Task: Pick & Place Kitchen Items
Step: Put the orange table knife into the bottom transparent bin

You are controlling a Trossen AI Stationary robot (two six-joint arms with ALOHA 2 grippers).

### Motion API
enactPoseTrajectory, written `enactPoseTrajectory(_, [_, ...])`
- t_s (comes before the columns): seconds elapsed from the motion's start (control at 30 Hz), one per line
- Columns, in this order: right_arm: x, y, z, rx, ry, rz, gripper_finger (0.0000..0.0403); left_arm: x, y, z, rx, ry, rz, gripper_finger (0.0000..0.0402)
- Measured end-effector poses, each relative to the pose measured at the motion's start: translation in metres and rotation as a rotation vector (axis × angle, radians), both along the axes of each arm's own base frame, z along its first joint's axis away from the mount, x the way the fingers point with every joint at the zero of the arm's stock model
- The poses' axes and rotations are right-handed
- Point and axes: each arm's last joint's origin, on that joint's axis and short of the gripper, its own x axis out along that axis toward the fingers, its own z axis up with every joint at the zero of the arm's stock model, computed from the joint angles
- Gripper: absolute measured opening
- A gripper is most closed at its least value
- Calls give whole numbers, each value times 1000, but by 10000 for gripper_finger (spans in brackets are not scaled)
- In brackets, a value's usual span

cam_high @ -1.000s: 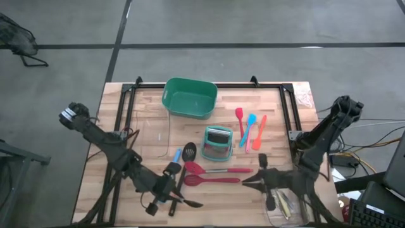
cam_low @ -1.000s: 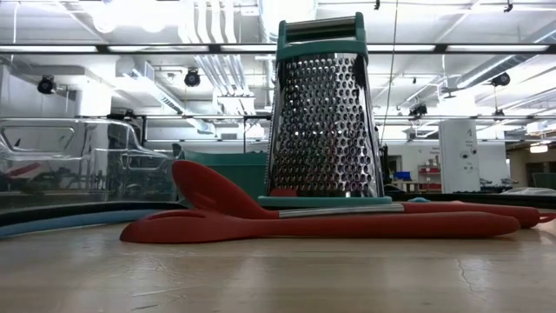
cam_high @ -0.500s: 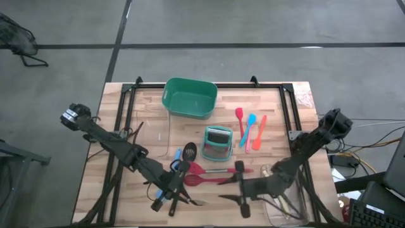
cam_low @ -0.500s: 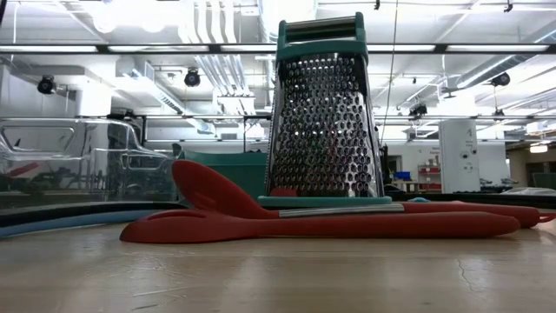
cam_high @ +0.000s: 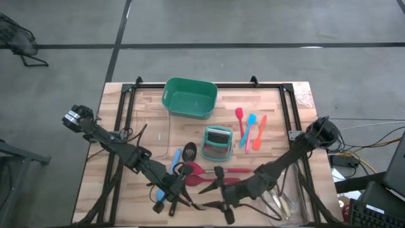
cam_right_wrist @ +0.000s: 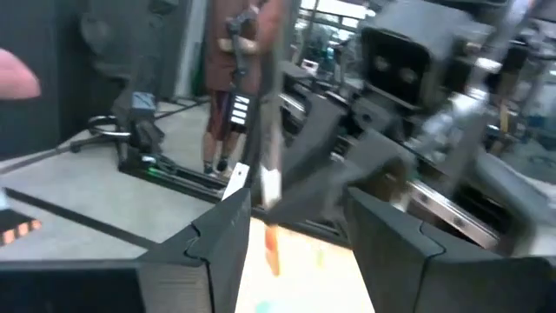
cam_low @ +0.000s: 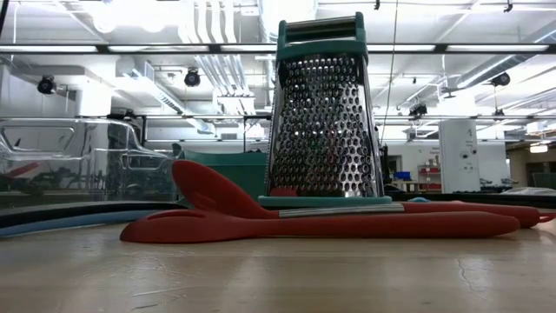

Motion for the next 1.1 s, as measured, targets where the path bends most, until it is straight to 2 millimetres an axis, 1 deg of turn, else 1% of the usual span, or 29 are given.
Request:
enactPoseTrajectory(0.1, [8,3,0,3,-6,17,172,0,0,0,1,-3,-1,43])
enactPoseTrajectory(0.4, [25,10,2,-3,-22,22,153,0,0,0,18,-16,-6,43])
enactPoseTrajectory(0.67, [38,11,-1,16,-20,41,134,0,0,1,23,-30,-7,44])
enactPoseTrajectory(0.77, [45,12,-8,14,-11,37,126,0,0,0,38,-35,-13,43])
enactPoseTrajectory(0.97, [46,12,-5,-9,-25,38,98,0,1,1,31,-42,-8,44])
enactPoseTrajectory(1.1, [47,12,-3,-6,-31,96,68,0,0,1,31,-42,-10,44])
